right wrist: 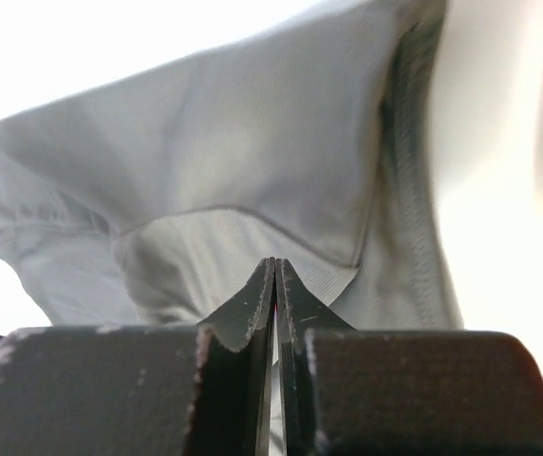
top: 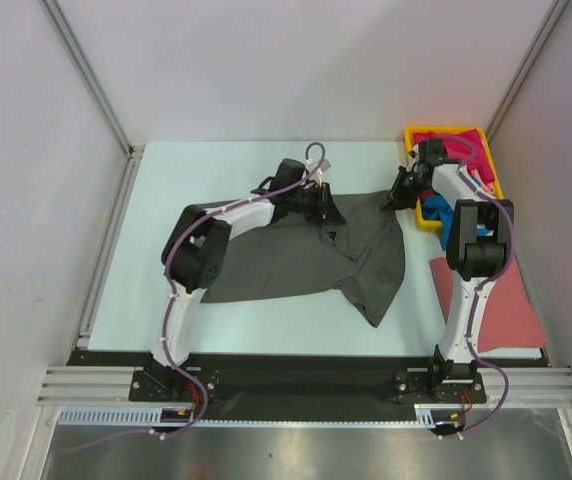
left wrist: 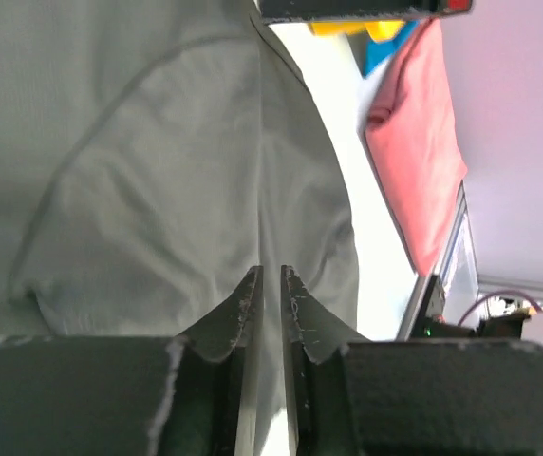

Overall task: Fold and stack the t-shirts
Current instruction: Fold the tshirt

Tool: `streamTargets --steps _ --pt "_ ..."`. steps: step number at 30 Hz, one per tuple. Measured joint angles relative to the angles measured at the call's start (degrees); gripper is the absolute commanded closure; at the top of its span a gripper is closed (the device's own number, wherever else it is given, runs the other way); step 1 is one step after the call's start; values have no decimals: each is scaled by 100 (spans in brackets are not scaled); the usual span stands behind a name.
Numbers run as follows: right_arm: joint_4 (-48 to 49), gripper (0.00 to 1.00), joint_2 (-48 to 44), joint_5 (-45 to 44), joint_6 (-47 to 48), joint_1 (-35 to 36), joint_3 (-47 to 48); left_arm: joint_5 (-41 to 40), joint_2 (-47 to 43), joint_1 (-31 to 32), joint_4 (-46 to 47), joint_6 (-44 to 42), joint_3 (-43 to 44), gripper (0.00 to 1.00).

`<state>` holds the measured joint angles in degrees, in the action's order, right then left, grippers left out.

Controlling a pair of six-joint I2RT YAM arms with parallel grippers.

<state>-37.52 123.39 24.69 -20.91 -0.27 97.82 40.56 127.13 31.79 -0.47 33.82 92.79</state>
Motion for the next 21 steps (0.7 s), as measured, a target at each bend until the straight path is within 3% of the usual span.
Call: streamTargets --steps 11,16,21 --pt "304 95 1016 -197 17 -345 977 -328 577 -74 -68 225 850 83" --pt "186 95 1582 -365 70 -345 1971 -562 579 -63 -538 105 1014 83" --pt "-48 95 1685 -529 203 -330 2256 -789 605 -15 -1176 -197 1204 80"
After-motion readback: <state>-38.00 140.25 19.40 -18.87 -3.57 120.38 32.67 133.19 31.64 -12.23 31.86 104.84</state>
